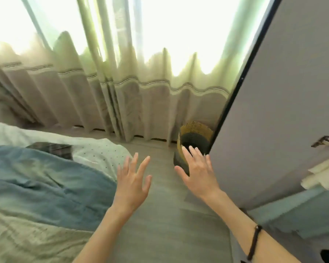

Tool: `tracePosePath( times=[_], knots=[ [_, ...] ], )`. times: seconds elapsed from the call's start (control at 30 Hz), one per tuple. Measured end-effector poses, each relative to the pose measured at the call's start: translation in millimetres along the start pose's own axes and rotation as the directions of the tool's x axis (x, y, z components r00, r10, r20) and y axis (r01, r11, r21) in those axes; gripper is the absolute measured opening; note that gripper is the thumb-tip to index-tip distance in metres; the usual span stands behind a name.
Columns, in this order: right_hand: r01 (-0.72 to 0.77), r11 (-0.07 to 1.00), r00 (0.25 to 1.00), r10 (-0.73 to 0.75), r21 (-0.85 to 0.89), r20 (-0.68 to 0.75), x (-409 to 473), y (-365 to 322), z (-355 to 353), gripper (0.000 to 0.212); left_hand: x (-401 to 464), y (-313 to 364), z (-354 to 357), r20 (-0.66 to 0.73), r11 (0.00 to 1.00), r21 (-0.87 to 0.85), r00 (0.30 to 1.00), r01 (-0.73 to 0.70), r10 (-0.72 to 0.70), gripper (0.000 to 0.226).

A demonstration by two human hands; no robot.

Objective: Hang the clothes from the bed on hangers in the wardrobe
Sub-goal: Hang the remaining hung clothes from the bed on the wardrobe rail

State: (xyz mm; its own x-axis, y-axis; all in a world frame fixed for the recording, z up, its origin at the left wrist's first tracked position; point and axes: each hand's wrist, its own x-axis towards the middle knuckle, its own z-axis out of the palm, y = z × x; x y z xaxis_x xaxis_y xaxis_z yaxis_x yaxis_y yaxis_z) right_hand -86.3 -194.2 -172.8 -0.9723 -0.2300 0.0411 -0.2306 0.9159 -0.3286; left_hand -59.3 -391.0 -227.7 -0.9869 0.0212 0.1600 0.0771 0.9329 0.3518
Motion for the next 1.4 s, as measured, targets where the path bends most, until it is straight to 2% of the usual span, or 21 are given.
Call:
tracePosePath(
  times=[0.07,0.17,0.27,0.4,0.5,0.6,0.73,0.87,1.17,1.3,1.4],
  knots=[
    [0.099,0.995,0.994,-0.099,0.018,0.045,13,-49,28,0.064,-25,-54,-14,0.043,0.988,0.025,0.987,0.153,-0.154,0.058],
    [0.240,0.970,0.965,-0.244,0.050,0.101,26,-120,66,0.063,-61,-120,-40,0.007,0.948,0.075,0.951,0.309,-0.310,0.058],
    [0.378,0.921,0.904,-0.389,0.093,0.175,32,-183,102,0.062,-102,-173,-56,-0.019,0.883,0.089,0.887,0.462,-0.462,0.054],
    [0.527,0.835,0.786,-0.550,0.158,0.284,28,-257,151,0.063,-165,-220,-69,-0.017,0.737,0.055,0.739,0.674,-0.674,0.055],
    [0.613,0.761,0.675,-0.644,0.212,0.361,22,-302,182,0.062,-204,-244,-76,-0.033,0.636,0.031,0.637,0.771,-0.770,0.060],
    [0.682,0.691,0.572,-0.709,0.240,0.413,20,-337,206,0.062,-231,-262,-78,-0.015,0.514,0.022,0.514,0.858,-0.857,0.054],
    [0.749,0.606,0.447,-0.762,0.270,0.469,27,-381,235,0.062,-248,-288,-80,-0.003,0.360,-0.012,0.360,0.933,-0.933,0.058],
    [0.793,0.515,0.312,-0.802,0.325,0.509,37,-423,260,0.063,-264,-305,-78,-0.007,0.185,-0.102,0.186,0.977,-0.983,0.051],
    [0.844,0.300,-0.033,-0.799,0.445,0.601,-5,-508,317,0.062,-337,-305,-66,-0.004,-0.166,-0.245,-0.173,0.955,-0.985,0.051],
    [0.847,0.267,-0.104,-0.764,0.460,0.636,-33,-542,346,0.062,-382,-318,-64,0.029,-0.288,-0.286,-0.292,0.914,-0.956,0.052],
    [0.847,0.301,-0.092,-0.729,0.437,0.678,-52,-573,376,0.059,-415,-341,-64,0.068,-0.339,-0.325,-0.335,0.883,-0.940,0.052]
  ],
)
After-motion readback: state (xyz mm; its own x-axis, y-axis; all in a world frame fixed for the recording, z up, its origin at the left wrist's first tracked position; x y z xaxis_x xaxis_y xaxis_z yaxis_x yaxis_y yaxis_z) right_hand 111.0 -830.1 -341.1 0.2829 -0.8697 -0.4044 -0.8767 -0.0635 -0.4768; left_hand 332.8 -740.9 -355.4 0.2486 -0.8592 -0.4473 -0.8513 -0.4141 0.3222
